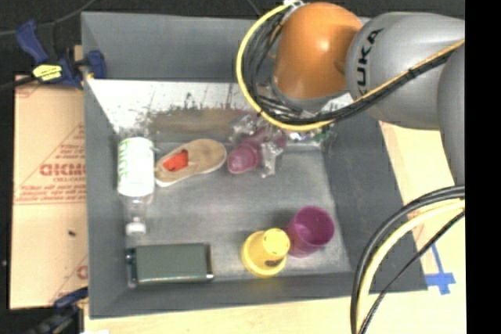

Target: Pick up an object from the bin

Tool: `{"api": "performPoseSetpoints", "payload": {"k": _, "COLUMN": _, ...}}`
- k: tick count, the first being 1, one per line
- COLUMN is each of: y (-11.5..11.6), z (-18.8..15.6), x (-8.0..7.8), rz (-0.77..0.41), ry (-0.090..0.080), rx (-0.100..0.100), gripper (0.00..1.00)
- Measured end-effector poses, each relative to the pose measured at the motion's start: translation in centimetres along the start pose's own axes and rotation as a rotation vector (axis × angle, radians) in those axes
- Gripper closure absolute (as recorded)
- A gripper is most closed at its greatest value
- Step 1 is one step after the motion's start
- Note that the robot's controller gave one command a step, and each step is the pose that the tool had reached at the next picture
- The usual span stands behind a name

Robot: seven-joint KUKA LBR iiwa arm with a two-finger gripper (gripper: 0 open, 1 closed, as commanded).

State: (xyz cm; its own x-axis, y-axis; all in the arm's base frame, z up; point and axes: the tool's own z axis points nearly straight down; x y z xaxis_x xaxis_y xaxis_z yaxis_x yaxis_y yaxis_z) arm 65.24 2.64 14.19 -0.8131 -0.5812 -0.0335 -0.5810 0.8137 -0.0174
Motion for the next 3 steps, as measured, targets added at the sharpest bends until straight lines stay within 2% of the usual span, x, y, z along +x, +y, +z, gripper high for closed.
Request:
{"api": "performPoseSetpoints", "payload": {"k": 1, "y": -1.1, "z": -8.5, "x": 0.9, "rz": -0.017, "ry": -0.002, "rx": 0.003, "gripper": 1.0}}
{"api": "performPoseSetpoints", "payload": {"k": 2, "y": -1.3, "z": -10.1, "x": 1.0, "rz": -0.018, "ry": -0.002, "rx": 0.003, "gripper": 1.0}}
{"api": "performPoseSetpoints", "payload": {"k": 3, "y": -3.7, "z": -16.5, "x": 5.6, "rz": -0.356, "ry": -0.007, "rx": 0.005, "gripper": 1.0}}
